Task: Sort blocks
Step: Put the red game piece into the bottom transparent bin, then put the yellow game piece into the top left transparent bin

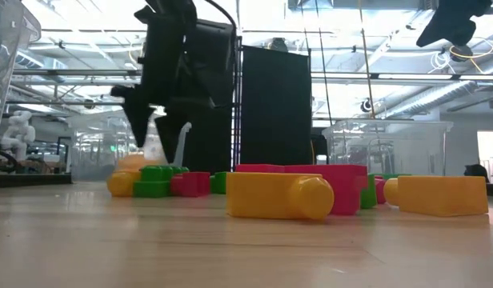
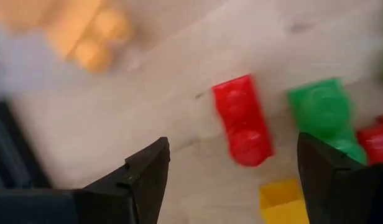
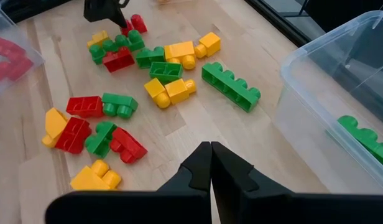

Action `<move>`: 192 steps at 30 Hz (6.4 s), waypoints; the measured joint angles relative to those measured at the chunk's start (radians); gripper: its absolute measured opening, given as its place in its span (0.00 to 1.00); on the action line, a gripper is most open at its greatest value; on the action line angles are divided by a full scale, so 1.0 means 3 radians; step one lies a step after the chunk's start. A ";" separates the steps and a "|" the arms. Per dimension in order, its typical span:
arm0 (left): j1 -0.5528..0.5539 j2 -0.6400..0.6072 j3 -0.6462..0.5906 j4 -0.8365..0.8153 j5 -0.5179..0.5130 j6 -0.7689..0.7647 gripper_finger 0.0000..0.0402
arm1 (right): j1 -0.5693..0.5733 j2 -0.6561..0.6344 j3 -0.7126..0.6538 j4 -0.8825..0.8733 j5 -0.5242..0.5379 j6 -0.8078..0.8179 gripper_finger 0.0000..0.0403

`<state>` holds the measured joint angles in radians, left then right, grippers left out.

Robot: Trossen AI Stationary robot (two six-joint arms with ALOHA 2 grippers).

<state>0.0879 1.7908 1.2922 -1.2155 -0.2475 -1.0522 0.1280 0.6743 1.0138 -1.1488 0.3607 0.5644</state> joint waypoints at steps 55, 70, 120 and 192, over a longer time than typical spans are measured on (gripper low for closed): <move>-0.0288 0.0017 0.0252 0.0393 -0.0103 -0.0473 0.03 | 0.0000 0.0000 0.0000 -0.0043 0.0015 -0.0088 0.02; -0.1700 -0.0009 0.2169 -0.1149 0.0473 -0.0127 0.03 | 0.0000 0.0000 0.0000 -0.0051 0.0014 -0.0189 0.02; -0.1235 0.0084 0.1111 -0.0999 -0.0327 0.0843 0.41 | 0.0000 0.0000 0.0000 -0.0051 0.0013 -0.0289 0.02; -0.0637 0.0069 -0.0634 0.1104 0.0616 0.3091 0.34 | -0.0001 0.0001 0.0000 -0.0052 0.0013 -0.0262 0.02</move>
<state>-0.1032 1.8116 1.1019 -0.8842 -0.0628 -0.1249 0.1277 0.6746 1.0138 -1.1645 0.3645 0.4858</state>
